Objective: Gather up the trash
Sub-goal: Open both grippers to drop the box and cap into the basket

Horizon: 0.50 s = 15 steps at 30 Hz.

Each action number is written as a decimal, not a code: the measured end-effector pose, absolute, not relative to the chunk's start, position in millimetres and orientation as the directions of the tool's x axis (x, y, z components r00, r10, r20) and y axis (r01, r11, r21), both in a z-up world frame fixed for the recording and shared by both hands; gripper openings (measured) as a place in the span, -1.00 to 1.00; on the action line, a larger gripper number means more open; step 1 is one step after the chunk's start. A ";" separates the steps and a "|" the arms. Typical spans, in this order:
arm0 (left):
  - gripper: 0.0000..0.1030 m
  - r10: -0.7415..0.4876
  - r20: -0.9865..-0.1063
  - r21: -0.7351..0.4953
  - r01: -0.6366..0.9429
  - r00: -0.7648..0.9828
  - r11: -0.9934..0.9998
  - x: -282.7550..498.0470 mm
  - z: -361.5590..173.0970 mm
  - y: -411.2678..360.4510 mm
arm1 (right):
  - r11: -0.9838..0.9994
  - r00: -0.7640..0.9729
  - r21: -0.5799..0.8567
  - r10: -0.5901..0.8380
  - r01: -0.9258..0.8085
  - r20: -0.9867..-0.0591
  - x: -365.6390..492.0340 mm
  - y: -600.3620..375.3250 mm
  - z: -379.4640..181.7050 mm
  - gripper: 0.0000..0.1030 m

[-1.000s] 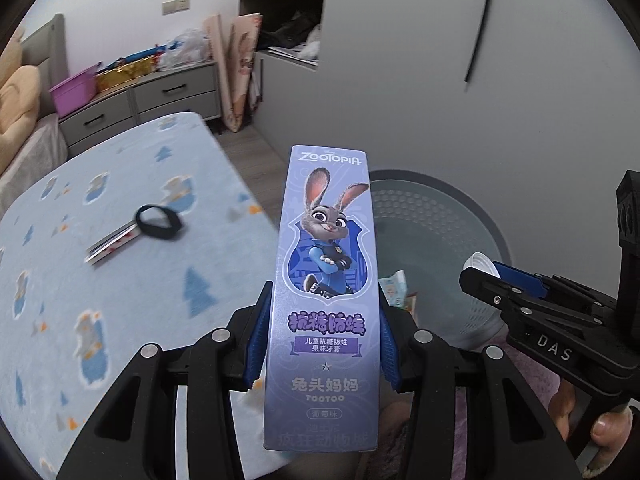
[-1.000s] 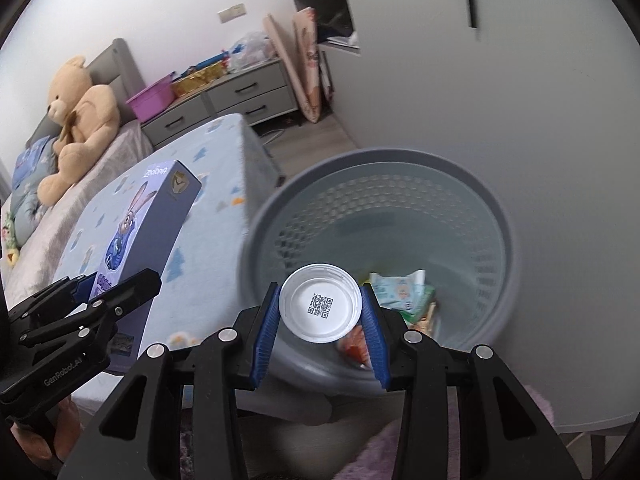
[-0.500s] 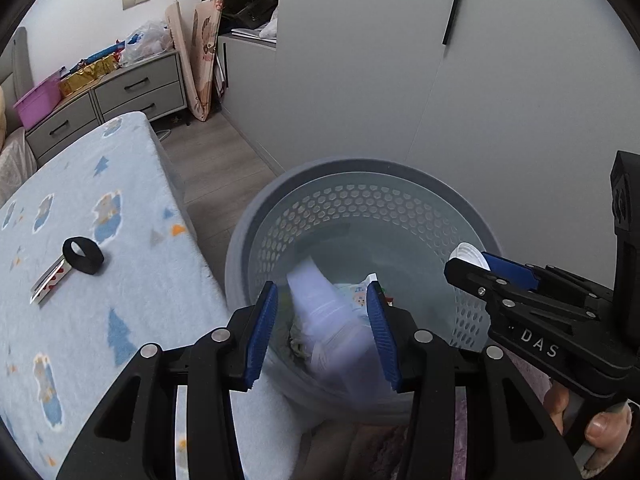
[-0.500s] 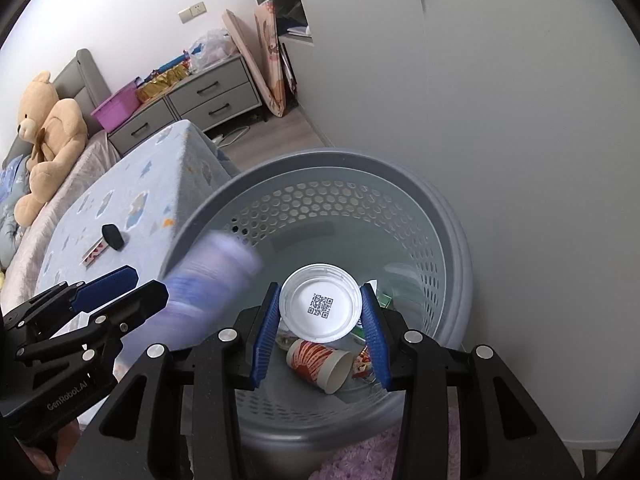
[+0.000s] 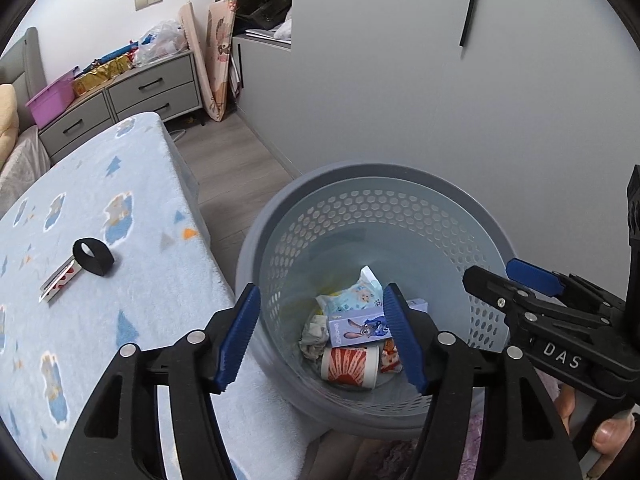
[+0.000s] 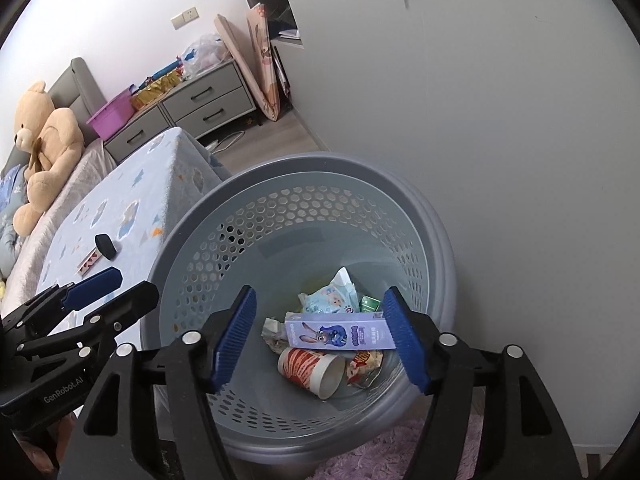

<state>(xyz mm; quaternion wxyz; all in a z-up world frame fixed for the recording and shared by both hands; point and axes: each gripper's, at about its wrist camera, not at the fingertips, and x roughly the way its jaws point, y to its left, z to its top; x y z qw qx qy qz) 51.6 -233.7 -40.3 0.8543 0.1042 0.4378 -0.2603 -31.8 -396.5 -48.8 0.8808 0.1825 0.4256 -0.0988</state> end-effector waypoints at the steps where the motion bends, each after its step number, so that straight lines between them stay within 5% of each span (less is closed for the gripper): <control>1: 0.21 -0.351 -0.800 -0.046 0.533 0.486 0.845 50.4 -39.5 -232.8 | 0.914 0.620 0.239 -0.018 0.329 -0.784 -32.4 -396.3 -48.3 0.38; 15: 0.39 -0.323 -0.770 -0.030 0.475 0.550 0.880 40.1 -21.5 -209.6 | 0.912 0.653 0.231 -0.051 0.339 -0.756 -48.2 -382.8 -36.0 0.80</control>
